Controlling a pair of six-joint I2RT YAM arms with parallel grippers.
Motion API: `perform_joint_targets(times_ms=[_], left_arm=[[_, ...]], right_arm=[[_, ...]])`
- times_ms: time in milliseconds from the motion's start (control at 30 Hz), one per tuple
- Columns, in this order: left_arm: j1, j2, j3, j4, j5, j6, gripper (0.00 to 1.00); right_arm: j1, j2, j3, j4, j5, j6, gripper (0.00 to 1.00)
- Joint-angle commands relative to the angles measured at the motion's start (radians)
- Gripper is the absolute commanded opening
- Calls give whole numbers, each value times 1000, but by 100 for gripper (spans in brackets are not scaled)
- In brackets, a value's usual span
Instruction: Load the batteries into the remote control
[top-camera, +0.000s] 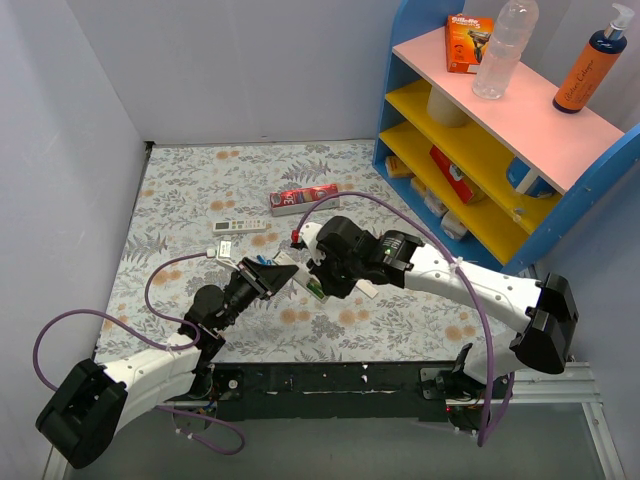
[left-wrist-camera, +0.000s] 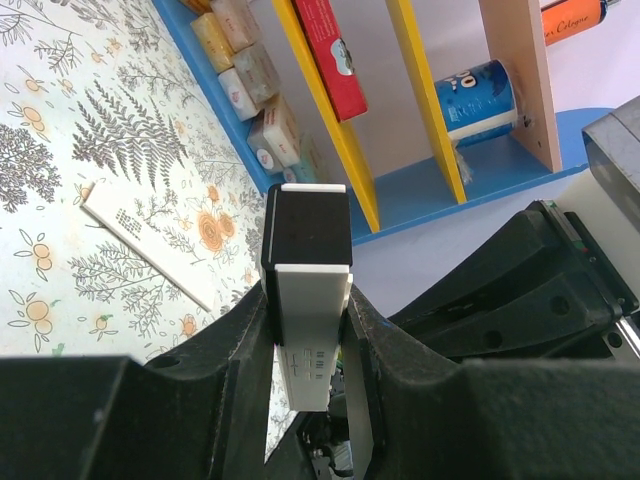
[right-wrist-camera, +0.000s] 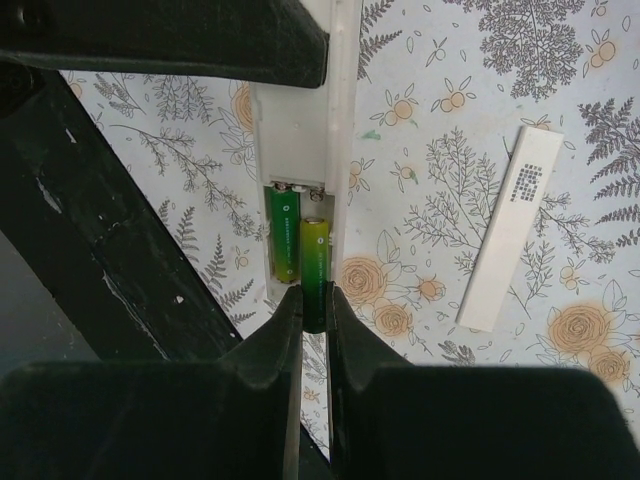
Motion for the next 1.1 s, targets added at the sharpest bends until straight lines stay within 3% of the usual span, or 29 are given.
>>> perform_joint_targets(times_ms=[0,400,1067], left_arm=[[-2,-14,-62,42,-6,-9,0],[-3,-14,-62,59,11,-41,0],[-2,6,-69,96,40,-155,0]], right_arm=[[9,8,53,-7,19,15,1],[34,59,97,-48,78,19,1],[65,97,152,-54,119,-20,13]])
